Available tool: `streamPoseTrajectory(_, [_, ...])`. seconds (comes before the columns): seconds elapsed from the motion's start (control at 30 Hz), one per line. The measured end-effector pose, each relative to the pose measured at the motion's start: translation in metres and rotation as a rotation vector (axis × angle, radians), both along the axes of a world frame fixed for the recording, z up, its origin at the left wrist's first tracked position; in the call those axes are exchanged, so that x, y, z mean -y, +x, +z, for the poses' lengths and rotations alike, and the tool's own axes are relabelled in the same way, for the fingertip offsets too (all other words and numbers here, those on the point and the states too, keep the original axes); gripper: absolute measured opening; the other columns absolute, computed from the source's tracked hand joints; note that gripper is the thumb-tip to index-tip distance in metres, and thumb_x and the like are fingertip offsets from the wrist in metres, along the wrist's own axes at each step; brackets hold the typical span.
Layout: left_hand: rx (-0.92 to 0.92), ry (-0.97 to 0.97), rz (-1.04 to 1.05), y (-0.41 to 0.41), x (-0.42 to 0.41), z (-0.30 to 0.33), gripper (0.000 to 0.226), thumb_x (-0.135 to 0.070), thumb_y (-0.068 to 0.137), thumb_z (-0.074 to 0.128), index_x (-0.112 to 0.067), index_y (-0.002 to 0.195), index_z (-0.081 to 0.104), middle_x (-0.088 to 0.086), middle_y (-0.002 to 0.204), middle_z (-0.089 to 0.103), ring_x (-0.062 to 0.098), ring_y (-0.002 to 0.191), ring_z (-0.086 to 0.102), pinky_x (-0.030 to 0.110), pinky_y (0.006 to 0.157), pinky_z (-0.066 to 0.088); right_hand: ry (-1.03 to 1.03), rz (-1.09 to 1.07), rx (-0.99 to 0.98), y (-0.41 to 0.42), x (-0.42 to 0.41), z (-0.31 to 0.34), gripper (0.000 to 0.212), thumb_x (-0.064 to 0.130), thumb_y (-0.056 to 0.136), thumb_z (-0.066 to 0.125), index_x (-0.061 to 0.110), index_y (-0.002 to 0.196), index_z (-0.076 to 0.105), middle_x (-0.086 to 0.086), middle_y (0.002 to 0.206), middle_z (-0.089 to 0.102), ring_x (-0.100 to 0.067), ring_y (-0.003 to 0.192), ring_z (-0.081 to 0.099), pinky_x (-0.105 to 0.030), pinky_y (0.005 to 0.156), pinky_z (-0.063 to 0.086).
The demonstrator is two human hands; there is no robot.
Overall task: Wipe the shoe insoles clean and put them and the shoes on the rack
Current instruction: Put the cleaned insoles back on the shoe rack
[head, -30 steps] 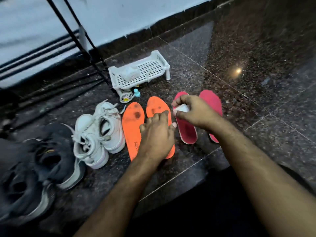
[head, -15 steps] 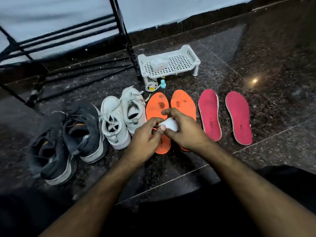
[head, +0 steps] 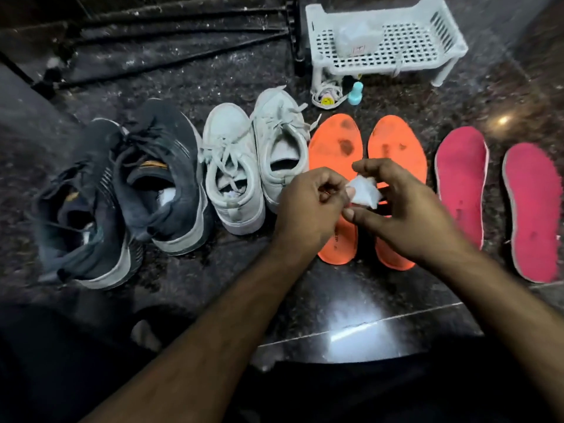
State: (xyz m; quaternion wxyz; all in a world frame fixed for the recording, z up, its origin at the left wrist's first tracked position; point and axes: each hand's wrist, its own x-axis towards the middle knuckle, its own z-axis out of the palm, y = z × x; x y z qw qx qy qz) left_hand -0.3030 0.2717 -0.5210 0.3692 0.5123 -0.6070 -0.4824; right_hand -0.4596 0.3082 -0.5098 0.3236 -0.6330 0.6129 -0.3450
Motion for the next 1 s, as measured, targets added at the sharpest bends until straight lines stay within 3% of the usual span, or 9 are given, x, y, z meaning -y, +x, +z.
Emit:
streamPoseTrajectory(0.07, [-0.042,0.030,0.036,-0.002,0.001,-0.005,0.013,-0.022,0.086,0.072,-0.009,0.087,0.070,0.011,0.076,0.072,0.023,0.067,0.065,0.042,0.069,0.057,0.009,0.016,0.038,-0.002,-0.001,0.001,0.062,0.018,0.079,0.081,0.028,0.132,0.052,0.012,0.116,0.060,-0.011,0.094,0.064,-0.032,0.081,0.055])
streamPoseTrajectory(0.13, [-0.032,0.023,0.048,-0.004,0.001,-0.006,0.017,-0.029,0.085,0.069,-0.012,0.087,0.069,0.010,0.075,0.070,0.029,0.070,0.067,0.045,0.070,0.058,0.021,0.038,0.063,-0.003,-0.002,0.004,0.061,0.010,0.080,0.079,0.028,0.132,0.052,0.007,0.108,0.065,-0.014,0.082,0.065,-0.025,0.069,0.054])
streamPoseTrajectory(0.23, [0.009,-0.023,0.028,-0.007,-0.001,-0.004,0.011,-0.021,0.091,0.069,-0.014,0.085,0.065,-0.001,0.067,0.064,0.011,0.061,0.058,0.036,0.061,0.052,0.013,0.023,0.073,-0.005,-0.002,0.009,0.062,0.012,0.080,0.080,0.027,0.133,0.052,0.005,0.108,0.067,-0.019,0.073,0.063,-0.020,0.059,0.049])
streamPoseTrajectory(0.33, [0.005,-0.036,0.012,-0.007,-0.003,-0.003,0.009,-0.022,0.090,0.069,-0.018,0.083,0.065,-0.011,0.065,0.062,0.003,0.059,0.056,0.027,0.062,0.047,-0.006,0.013,0.062,-0.008,-0.002,0.013,0.062,0.020,0.081,0.080,0.025,0.136,0.051,0.015,0.117,0.064,-0.002,0.074,0.060,-0.015,0.065,0.046])
streamPoseTrajectory(0.43, [-0.088,0.046,0.025,-0.006,-0.006,-0.003,0.005,-0.025,0.087,0.068,-0.021,0.085,0.066,-0.012,0.067,0.063,0.006,0.060,0.055,0.027,0.062,0.044,-0.003,-0.023,0.046,-0.010,-0.003,0.016,0.056,0.030,0.083,0.078,0.027,0.132,0.052,0.010,0.098,0.065,-0.006,0.070,0.060,-0.025,0.066,0.049])
streamPoseTrajectory(0.53, [-0.212,0.115,0.052,-0.007,-0.011,0.003,0.006,-0.008,0.096,0.065,-0.012,0.091,0.064,-0.005,0.071,0.063,-0.002,0.056,0.054,0.015,0.058,0.042,0.048,-0.058,-0.060,-0.011,-0.005,0.019,0.041,0.039,0.085,0.074,0.026,0.121,0.059,0.008,0.082,0.066,0.001,0.060,0.057,-0.018,0.059,0.043])
streamPoseTrajectory(0.7, [-0.281,0.219,0.078,-0.010,-0.015,0.010,0.008,-0.013,0.102,0.058,-0.013,0.094,0.060,-0.003,0.061,0.065,0.002,0.046,0.051,0.016,0.047,0.039,0.078,-0.111,-0.140,-0.009,-0.009,0.020,0.016,0.039,0.093,0.063,0.027,0.103,0.065,0.007,0.074,0.070,-0.010,0.069,0.065,-0.032,0.066,0.052])
streamPoseTrajectory(0.93, [-0.252,0.207,0.107,-0.012,-0.017,0.017,0.008,-0.016,0.104,0.054,-0.008,0.101,0.055,0.002,0.064,0.065,0.005,0.045,0.053,0.019,0.044,0.040,0.072,-0.161,0.031,-0.007,-0.007,0.020,0.025,0.036,0.085,0.075,0.025,0.103,0.062,0.003,0.081,0.068,-0.009,0.064,0.061,-0.028,0.065,0.049])
streamPoseTrajectory(1.0, [-0.251,0.221,0.103,-0.012,-0.015,0.016,0.010,-0.020,0.101,0.058,-0.011,0.098,0.057,0.006,0.072,0.069,0.016,0.056,0.060,0.025,0.048,0.043,0.055,-0.137,0.018,-0.005,-0.008,0.021,0.030,0.030,0.081,0.080,0.023,0.102,0.060,0.003,0.081,0.066,-0.008,0.061,0.058,-0.025,0.062,0.047])
